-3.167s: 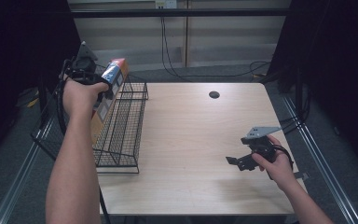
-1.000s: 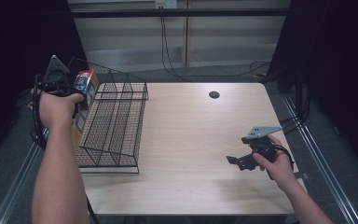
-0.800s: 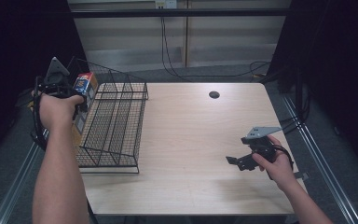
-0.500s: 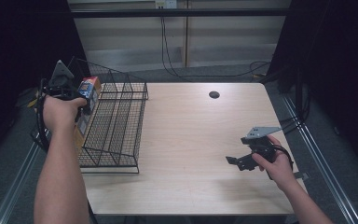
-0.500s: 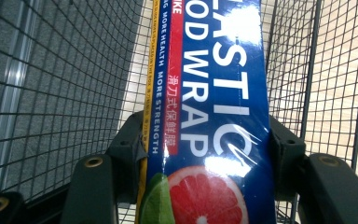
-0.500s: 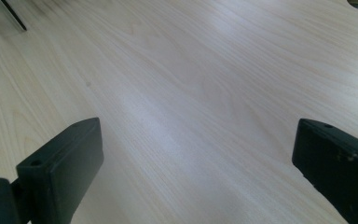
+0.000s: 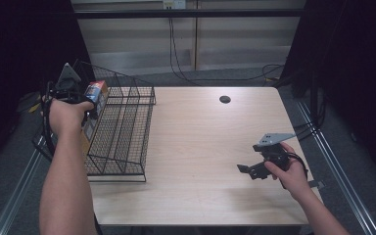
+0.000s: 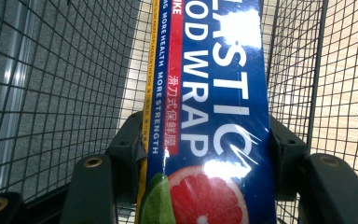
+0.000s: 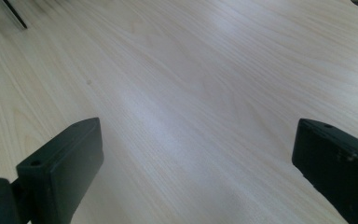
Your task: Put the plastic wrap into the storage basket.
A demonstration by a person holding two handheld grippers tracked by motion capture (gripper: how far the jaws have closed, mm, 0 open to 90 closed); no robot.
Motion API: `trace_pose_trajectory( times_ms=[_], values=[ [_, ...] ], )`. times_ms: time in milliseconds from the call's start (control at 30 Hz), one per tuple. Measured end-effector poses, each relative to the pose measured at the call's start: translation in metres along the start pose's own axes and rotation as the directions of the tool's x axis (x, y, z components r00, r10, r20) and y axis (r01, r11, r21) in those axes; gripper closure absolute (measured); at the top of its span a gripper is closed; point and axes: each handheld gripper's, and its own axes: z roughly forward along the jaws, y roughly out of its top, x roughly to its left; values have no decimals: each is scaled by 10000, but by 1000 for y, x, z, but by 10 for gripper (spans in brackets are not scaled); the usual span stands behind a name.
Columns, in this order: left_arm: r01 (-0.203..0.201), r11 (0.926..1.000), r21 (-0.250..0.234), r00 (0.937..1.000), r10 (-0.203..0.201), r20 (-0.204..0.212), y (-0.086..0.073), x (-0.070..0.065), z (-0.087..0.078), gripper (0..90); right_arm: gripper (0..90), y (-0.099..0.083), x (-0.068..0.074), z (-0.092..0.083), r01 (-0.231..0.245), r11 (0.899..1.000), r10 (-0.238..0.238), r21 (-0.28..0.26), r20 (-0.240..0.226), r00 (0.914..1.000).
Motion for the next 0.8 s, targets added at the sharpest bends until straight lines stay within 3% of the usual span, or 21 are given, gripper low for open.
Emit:
trace_pose_trajectory(
  times_ms=[33, 133, 300, 367, 433, 533, 800],
  values=[
    [129, 9999, -5, 9999, -129, -14, 0, -1, 1, 428, 17, 0, 0, 0, 4, 10000, -4, -33, 0, 10000],
    [-40, 10000, -36, 9999, 39, -109, 2, -2, 2, 423, 17, 0, -1, -2, -35, 9999, 36, -103, 15, 10000],
    [12, 10000, -65, 9998, -13, -187, 2, -3, 3, 412, 16, 0, -2, -2, -74, 9999, 75, -83, 49, 10000],
    [73, 9993, -371, 9999, -76, -84, 2, -2, 1, 402, 16, -1, -2, -2, -55, 10000, 55, -83, 3, 10000],
    [3, 9969, -791, 9992, -33, -387, 3, -1, -5, 385, 17, 0, -1, -2, -55, 9999, 55, -85, 18, 10000],
    [-25, 9944, -1055, 9999, 14, -101, 4, -1, -15, 370, 16, 0, -1, -3, -83, 9999, 83, -60, 6, 10000],
    [-127, 9930, -1176, 9983, 193, 554, 3, -14, -23, 338, 17, -1, -1, -3, -31, 10000, 31, -52, 17, 10000]
  ],
)
